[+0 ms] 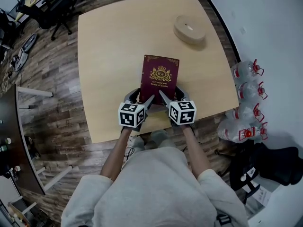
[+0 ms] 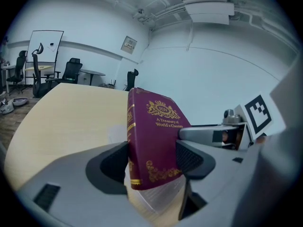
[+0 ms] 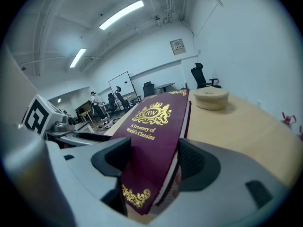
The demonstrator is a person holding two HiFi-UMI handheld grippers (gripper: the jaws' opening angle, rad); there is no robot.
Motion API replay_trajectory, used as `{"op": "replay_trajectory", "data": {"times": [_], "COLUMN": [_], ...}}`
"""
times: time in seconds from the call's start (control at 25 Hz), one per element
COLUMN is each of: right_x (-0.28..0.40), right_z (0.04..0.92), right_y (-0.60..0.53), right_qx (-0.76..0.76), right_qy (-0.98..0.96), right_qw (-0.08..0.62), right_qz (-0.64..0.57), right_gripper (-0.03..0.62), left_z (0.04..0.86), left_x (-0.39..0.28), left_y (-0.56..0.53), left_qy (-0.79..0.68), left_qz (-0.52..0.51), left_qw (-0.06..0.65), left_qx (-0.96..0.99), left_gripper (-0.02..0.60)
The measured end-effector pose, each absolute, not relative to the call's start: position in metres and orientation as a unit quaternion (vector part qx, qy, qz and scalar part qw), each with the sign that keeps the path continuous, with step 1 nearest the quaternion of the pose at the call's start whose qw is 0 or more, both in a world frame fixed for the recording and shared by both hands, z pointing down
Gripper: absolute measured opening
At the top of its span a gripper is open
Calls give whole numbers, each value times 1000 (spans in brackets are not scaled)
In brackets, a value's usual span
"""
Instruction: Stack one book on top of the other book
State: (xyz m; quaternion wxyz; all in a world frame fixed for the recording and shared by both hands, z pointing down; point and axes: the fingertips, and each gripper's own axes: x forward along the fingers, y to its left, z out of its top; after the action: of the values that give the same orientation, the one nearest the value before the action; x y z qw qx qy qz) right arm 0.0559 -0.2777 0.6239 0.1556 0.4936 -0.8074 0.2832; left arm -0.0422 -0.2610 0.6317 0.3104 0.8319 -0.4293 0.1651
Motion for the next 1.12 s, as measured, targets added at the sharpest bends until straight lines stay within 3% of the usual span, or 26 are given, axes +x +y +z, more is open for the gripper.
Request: {"op": "replay_trajectory", "data": {"times": [1.12], "right_x": [54], "right_z": [690], "right_y": [-273], "right_qx": [478], "right_qy": [-774], "right_qw": [170], "right_qz": [379], "right_gripper": [311], "left_z": [687], "left_x": [-46], "left_y": [-257], "left_qy": [-421], "left_qz": [210], "left_qw": [360], "left_qx": [806], "left_gripper": [318]}}
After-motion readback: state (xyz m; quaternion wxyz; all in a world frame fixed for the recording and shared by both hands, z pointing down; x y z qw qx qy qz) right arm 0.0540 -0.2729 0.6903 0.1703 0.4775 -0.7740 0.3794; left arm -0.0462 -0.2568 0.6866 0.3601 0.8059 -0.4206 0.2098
